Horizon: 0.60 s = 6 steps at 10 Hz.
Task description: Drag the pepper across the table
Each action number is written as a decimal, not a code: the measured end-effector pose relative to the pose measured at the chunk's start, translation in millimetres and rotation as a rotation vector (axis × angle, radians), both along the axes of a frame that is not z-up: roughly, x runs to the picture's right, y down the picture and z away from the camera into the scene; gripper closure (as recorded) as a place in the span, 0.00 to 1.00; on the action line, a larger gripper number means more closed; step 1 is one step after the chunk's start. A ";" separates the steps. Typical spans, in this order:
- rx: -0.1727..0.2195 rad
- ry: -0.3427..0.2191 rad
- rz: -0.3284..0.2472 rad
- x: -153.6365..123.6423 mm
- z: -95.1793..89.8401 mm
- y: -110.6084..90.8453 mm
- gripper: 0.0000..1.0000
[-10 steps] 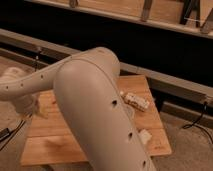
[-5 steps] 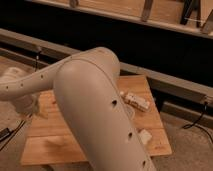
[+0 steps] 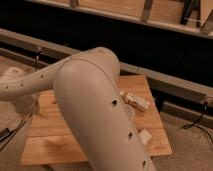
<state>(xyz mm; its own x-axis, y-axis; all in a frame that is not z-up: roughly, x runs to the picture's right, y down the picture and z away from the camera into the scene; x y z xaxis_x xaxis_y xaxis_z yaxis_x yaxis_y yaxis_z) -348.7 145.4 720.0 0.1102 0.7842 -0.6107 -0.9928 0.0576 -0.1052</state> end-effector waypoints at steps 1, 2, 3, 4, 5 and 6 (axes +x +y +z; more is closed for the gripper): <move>0.000 0.000 0.000 0.2 0.1 -0.1 0.35; 0.000 0.000 0.001 0.0 0.1 -0.3 0.35; 0.002 0.000 0.002 -0.8 0.3 -1.7 0.35; 0.022 -0.004 0.011 -5.5 2.6 -13.1 0.35; 0.039 -0.008 0.019 -9.7 6.2 -23.4 0.35; 0.054 -0.009 0.038 -15.0 13.2 -37.0 0.35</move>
